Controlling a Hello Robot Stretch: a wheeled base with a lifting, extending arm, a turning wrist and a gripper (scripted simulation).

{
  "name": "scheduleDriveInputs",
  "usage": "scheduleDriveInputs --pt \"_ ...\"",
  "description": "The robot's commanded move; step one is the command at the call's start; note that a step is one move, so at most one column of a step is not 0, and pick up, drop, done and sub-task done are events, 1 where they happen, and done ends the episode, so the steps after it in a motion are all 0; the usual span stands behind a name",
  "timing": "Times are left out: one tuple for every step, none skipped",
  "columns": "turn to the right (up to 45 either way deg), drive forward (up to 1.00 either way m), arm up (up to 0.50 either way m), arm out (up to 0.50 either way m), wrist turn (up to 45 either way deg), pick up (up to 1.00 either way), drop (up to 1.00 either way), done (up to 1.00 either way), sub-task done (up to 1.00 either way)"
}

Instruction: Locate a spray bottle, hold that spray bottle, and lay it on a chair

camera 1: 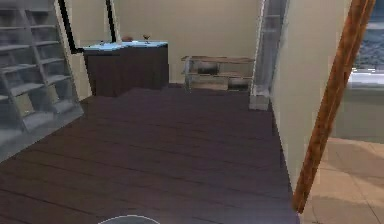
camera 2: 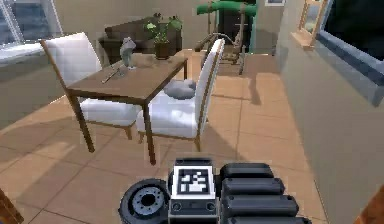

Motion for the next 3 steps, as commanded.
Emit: scheduleDriveInputs --pt "0.0 0.65 0.0 0.0 0.0 0.0 0.0 0.0 0.0" --pt "-45.0 0.0 0.0 0.0 0.0 0.0 0.0 0.0 0.0" --pt "-24.0 0.0 0.0 0.0 0.0 0.0 0.0 0.0 0.0"
